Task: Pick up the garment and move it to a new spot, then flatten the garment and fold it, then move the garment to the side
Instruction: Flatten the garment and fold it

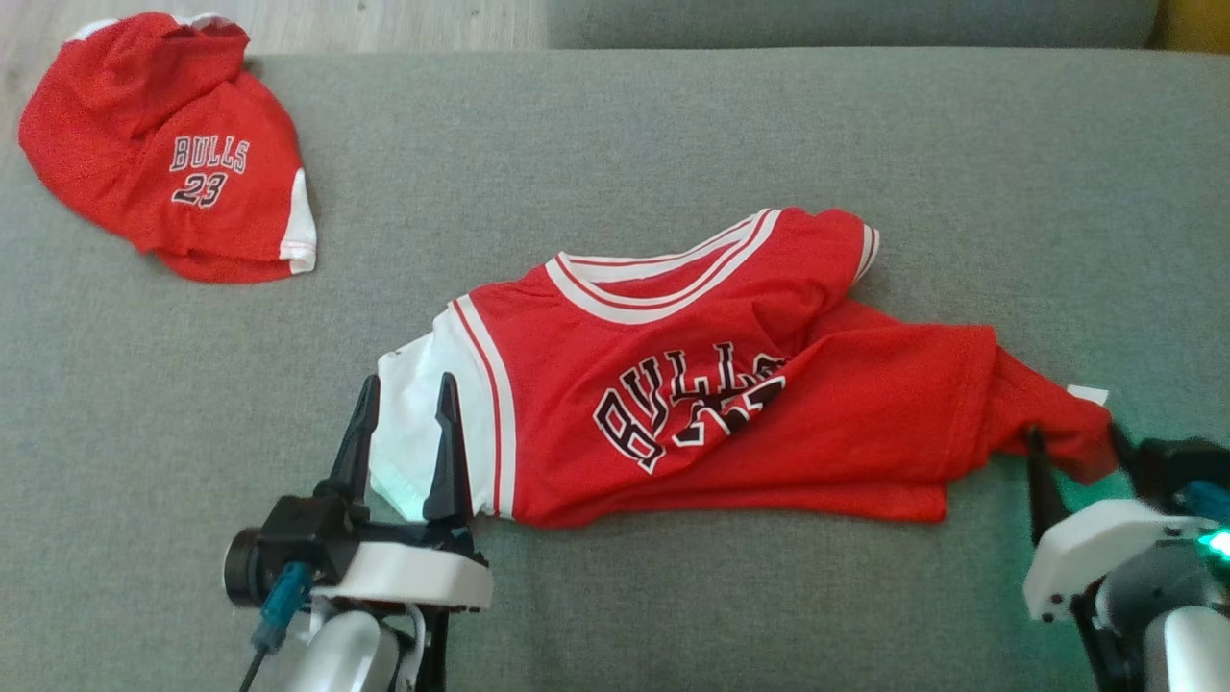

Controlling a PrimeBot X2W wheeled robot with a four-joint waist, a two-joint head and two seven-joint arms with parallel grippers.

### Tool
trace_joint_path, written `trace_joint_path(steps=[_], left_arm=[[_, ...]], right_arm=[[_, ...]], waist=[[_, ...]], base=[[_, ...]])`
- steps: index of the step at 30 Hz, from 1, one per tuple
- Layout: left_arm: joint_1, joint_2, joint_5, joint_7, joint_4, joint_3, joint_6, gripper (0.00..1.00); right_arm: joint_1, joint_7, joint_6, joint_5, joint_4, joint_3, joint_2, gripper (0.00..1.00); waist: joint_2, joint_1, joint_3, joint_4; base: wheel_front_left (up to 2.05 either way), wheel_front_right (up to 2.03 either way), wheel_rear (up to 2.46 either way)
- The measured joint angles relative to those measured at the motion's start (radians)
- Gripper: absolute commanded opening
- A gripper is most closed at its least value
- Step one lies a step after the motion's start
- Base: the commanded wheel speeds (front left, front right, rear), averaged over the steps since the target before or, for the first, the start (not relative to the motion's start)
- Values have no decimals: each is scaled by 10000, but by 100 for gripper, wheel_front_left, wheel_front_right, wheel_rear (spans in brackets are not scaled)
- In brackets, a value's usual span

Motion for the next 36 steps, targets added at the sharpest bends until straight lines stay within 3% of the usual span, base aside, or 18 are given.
trace_joint_path(steps=[9,11,12,13,14,19,27,28,29,30,31,36], left_arm=[[-3,-2,6,-56,-253,136,31,100],[-4,-4,6,-58,-270,232,38,100],[-5,-4,6,-58,-276,286,40,100],[-6,-4,6,-58,-282,320,42,100],[-6,-8,8,-58,-286,328,42,100],[-9,-25,81,-59,-353,378,44,100],[-219,-171,182,-86,-545,451,2,100],[-253,-199,236,-86,-554,458,-8,100],[-269,-236,272,-86,-556,460,-21,100],[-280,-278,272,-86,-556,460,-73,100],[-283,-320,274,-86,-554,458,-107,100],[-288,-410,399,-86,-541,458,-267,100]], right_arm=[[-670,1239,0,648,1417,679,-982,100],[-955,1453,0,874,1622,777,-1150,70],[-1085,1549,0,982,1735,825,-1254,41],[-1189,1586,0,1074,1825,884,-1360,28],[-1297,1584,2,1097,1912,940,-1457,0],[-2230,1323,6,740,2393,1239,-2033,0],[-5147,8,6,-508,3691,2255,-2715,0],[-5393,-297,6,-698,3894,2326,-2759,6],[-5623,-562,6,-894,4113,2324,-2769,25],[-5837,-848,6,-1055,4372,2305,-2769,85],[-6016,-1168,6,-1183,4594,2301,-2763,100],[-6480,-2196,8,-1396,5561,1942,-2299,100]], waist=[[0,0,354,314],[0,0,413,433],[0,0,445,490],[0,0,475,550],[0,0,499,610],[0,2,632,813],[0,2,831,990],[0,2,874,1010],[0,2,917,1027],[0,2,957,1043],[0,2,988,1057],[0,2,929,1013]], base=[[0,0,0],[0,0,0],[0,0,0],[0,0,0],[0,0,0],[0,0,0],[0,0,0],[0,0,0],[0,0,0],[0,0,0],[0,0,0],[0,0,0]])
